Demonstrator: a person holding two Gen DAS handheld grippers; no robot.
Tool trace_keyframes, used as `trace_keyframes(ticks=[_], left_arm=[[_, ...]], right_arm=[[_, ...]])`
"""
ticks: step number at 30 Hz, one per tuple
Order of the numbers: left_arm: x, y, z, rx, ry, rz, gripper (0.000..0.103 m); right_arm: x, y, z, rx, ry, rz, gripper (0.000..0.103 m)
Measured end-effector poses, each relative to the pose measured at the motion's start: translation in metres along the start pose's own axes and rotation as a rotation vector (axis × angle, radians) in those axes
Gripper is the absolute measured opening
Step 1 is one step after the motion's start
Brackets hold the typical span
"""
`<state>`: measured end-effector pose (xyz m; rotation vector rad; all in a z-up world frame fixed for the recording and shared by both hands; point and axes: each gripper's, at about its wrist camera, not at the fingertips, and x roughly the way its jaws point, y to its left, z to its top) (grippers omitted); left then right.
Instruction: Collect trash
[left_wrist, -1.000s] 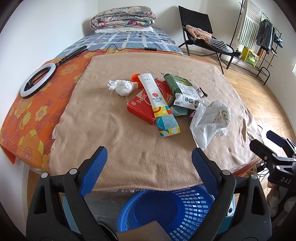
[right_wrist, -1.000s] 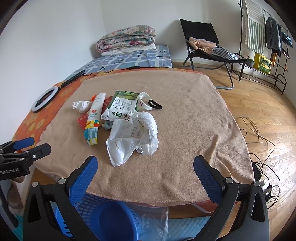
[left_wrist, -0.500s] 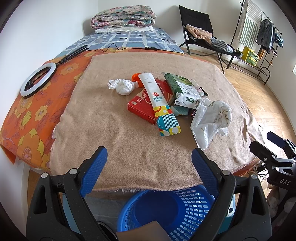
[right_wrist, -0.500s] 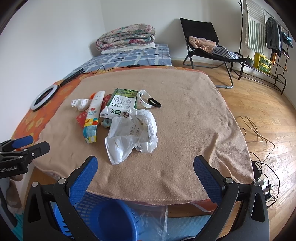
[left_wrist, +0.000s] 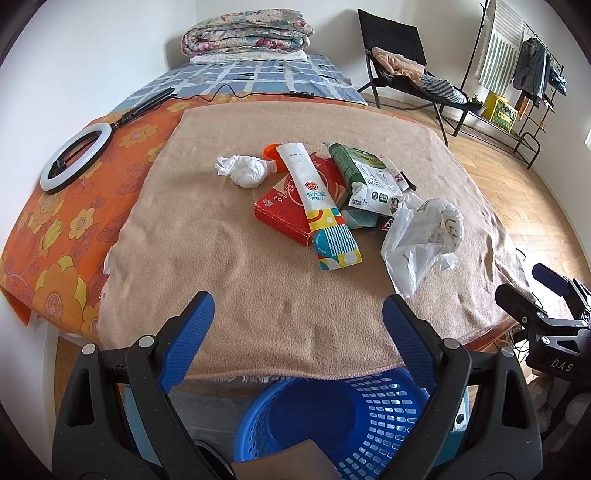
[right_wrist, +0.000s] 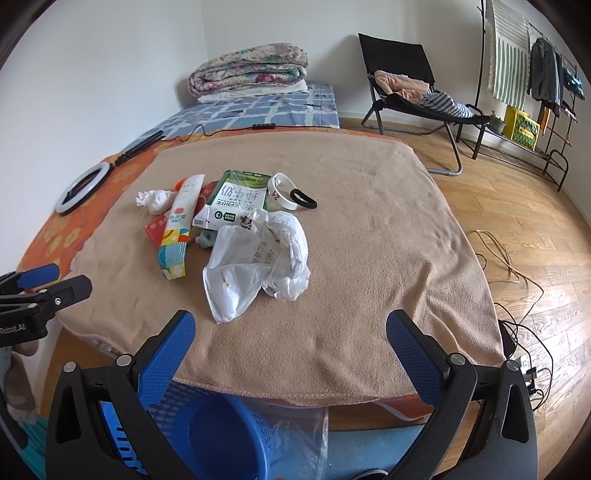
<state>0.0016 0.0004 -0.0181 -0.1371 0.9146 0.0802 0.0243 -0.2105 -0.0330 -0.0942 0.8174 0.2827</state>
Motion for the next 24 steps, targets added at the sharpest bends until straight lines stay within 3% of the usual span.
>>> trace_keyframes(ticks=[24], left_arm=[[0.017, 0.005, 0.009, 0.006, 0.020, -0.013, 0.094]], right_arm=[[0.013, -0.007, -0.004, 0.020, 0.030, 0.083, 0.103]])
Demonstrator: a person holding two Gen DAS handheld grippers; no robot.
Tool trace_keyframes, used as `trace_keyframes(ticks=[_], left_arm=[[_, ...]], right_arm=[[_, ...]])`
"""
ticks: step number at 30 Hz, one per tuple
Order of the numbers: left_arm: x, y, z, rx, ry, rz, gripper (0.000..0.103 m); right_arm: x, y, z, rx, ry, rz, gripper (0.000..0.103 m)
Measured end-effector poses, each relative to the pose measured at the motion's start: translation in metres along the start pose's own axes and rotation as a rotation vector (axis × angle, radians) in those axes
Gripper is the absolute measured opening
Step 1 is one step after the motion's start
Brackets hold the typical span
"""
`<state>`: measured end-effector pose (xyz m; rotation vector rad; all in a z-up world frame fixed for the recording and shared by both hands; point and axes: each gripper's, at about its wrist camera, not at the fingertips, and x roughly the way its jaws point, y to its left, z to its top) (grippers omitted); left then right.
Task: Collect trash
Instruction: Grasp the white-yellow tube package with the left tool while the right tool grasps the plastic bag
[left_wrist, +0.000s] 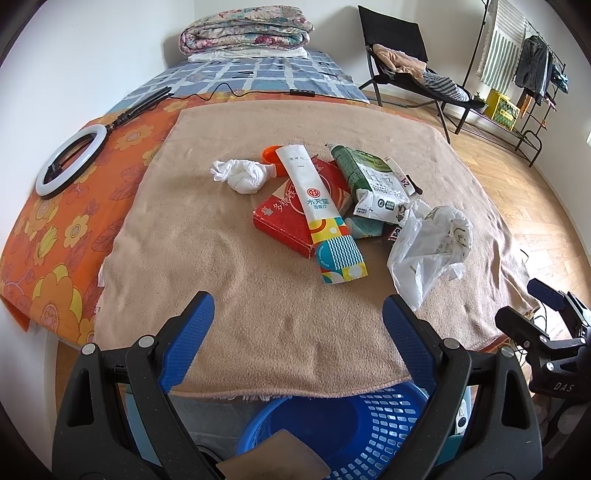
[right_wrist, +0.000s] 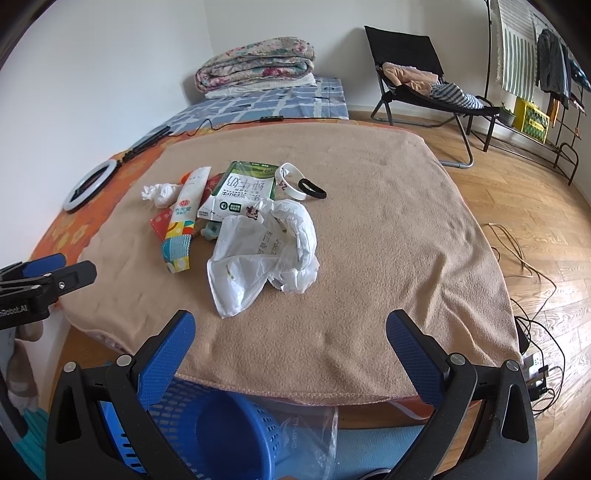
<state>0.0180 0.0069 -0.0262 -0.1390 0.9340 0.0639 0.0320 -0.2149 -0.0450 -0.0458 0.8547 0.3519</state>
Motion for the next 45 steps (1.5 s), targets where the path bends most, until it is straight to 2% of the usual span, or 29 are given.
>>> trace_keyframes(ticks=[19, 23, 25, 27, 29, 33, 35, 40, 41, 44, 45], left_arm=[[0.043, 0.007, 0.066, -0.044, 0.024, -0.002, 0.094], [0.060, 0.003, 0.076, -0.044, 0.048, -0.006, 0.080], [0.070, 0.001, 0.080, -0.045, 0.063, -0.011, 0.079], [0.081, -0.001, 0.084, -0.058, 0.082, -0.020, 0.073], [0.092, -0.003, 0.088, -0.062, 0.107, -0.020, 0.061], [0.111, -0.005, 0.096, -0.072, 0.131, -0.021, 0.059], [0.119, -0.005, 0.099, -0.083, 0.144, -0.029, 0.048], [0.130, -0.008, 0.103, -0.088, 0.150, -0.017, 0.047], [0.132, -0.008, 0.104, -0.091, 0.152, -0.015, 0.040], [0.134, -0.008, 0.105, -0.096, 0.145, -0.013, 0.036], [0.134, -0.008, 0.106, -0.094, 0.145, -0.013, 0.033]], right_arm=[[0.030, -0.021, 0.028, 0.033, 0.040, 0.096, 0.103], [0.042, -0.016, 0.041, 0.019, 0.049, 0.118, 0.102], [0.049, -0.014, 0.047, -0.003, 0.054, 0.119, 0.102], [0.057, -0.013, 0.052, -0.021, 0.062, 0.109, 0.100], [0.065, -0.014, 0.056, -0.026, 0.072, 0.107, 0.100], [0.080, -0.018, 0.060, 0.004, 0.113, 0.135, 0.098], [0.087, -0.021, 0.061, 0.026, 0.132, 0.150, 0.096], [0.093, -0.021, 0.067, 0.034, 0.139, 0.162, 0.095], [0.094, -0.019, 0.067, 0.030, 0.140, 0.161, 0.095], [0.099, -0.016, 0.068, 0.023, 0.154, 0.161, 0.085], [0.100, -0.016, 0.068, 0.024, 0.158, 0.159, 0.085]])
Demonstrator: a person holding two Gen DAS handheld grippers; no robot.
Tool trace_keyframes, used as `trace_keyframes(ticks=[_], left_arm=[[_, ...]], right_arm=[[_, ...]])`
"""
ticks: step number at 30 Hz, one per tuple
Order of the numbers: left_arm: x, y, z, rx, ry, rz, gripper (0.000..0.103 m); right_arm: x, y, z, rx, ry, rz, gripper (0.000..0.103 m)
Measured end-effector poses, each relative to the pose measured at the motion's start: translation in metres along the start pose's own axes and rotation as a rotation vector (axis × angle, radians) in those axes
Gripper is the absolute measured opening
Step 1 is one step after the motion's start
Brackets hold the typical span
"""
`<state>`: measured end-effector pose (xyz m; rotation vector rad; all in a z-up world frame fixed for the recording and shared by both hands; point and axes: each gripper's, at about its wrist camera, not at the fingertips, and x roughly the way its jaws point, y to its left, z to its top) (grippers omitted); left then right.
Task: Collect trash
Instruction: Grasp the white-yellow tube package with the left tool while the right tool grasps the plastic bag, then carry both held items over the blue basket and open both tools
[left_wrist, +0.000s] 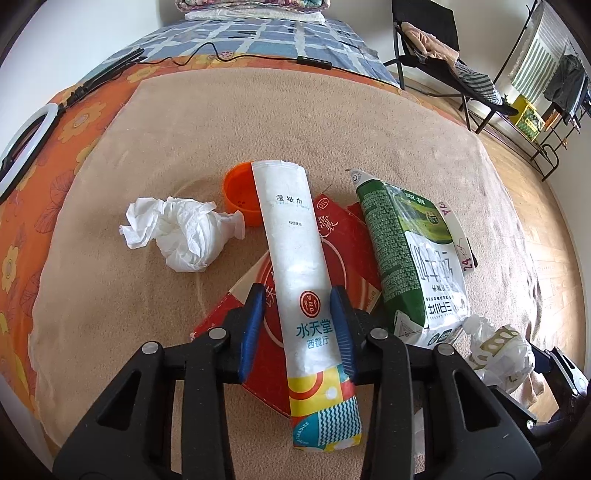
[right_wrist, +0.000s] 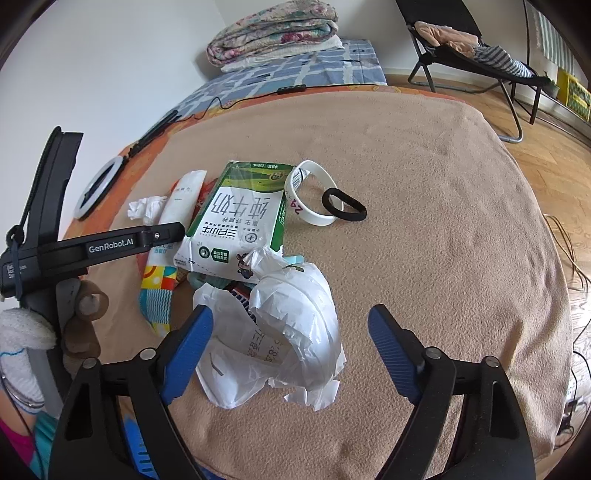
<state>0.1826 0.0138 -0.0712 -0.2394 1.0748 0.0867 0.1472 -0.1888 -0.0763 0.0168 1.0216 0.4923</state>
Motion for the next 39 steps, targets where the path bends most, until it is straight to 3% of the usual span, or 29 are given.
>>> trace_keyframes(ticks=[2, 7, 8, 11, 17, 26, 32, 39], left_arm=[[0.000, 0.000, 0.001, -0.003, -0.003, -0.004, 0.023], [-0.005, 0.007, 0.004, -0.025, -0.022, -0.016, 0.011], [-0.007, 0.009, 0.005, -0.031, -0.029, -0.019, 0.009], [-0.015, 0.013, 0.006, -0.043, -0.047, -0.029, 0.007], [-0.038, 0.016, 0.002, -0.036, -0.088, -0.042, 0.006], [-0.083, 0.019, -0.016, -0.022, -0.142, -0.095, 0.006], [-0.114, 0.015, -0.044, -0.002, -0.166, -0.128, 0.006], [-0.137, 0.014, -0.091, 0.041, -0.183, -0.114, 0.006]], right_arm=[[0.003, 0.000, 0.001, 0.002, 0.006, -0.003, 0.084], [0.007, -0.002, 0.001, 0.019, 0.027, 0.014, 0.057], [0.007, -0.003, 0.001, 0.024, 0.030, 0.018, 0.047], [0.005, -0.005, -0.001, 0.035, 0.028, 0.034, 0.036], [-0.010, 0.003, 0.000, 0.009, -0.017, 0.027, 0.030], [-0.045, 0.020, -0.008, -0.029, -0.076, 0.052, 0.029], [-0.068, 0.035, -0.027, -0.070, -0.082, 0.078, 0.029], [-0.088, 0.051, -0.057, -0.116, -0.086, 0.083, 0.029]])
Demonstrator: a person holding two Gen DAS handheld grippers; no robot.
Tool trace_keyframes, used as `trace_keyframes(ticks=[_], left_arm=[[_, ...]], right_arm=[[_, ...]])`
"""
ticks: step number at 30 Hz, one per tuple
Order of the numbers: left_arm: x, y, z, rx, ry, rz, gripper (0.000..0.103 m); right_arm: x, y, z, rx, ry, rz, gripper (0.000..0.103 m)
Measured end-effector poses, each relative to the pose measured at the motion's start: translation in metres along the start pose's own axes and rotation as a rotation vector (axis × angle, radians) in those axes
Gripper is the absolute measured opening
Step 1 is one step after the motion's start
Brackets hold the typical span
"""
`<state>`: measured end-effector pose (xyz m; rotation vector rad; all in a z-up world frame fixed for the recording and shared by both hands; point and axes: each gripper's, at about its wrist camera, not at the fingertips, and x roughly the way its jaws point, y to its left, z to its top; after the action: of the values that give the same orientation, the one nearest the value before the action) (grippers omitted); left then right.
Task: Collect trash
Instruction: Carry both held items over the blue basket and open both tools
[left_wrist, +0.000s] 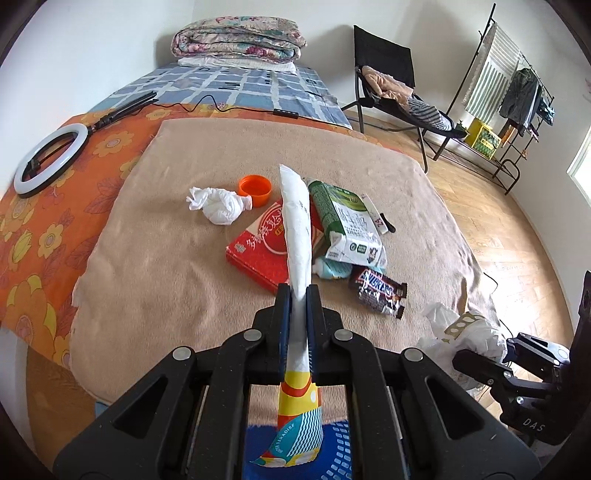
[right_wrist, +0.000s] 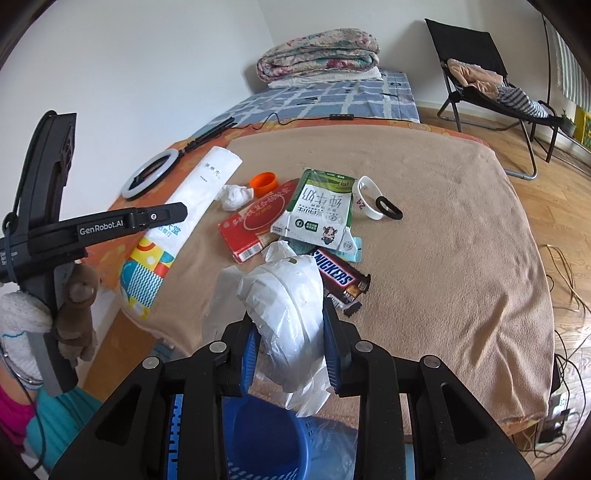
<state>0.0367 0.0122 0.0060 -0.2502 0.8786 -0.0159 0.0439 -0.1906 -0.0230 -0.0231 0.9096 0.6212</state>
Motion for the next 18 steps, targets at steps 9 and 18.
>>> trace_keyframes(ticks=[9, 18], left_arm=[[-0.025, -0.010, -0.050, 0.039, -0.020, 0.013, 0.006], [-0.015, -0.013, -0.092, 0.041, 0.031, 0.000, 0.006]], right_arm=[[-0.008, 0.018, -0.043, -0.014, 0.049, 0.012, 0.029], [0.001, 0.033, -0.085, -0.033, 0.108, 0.009, 0.029]])
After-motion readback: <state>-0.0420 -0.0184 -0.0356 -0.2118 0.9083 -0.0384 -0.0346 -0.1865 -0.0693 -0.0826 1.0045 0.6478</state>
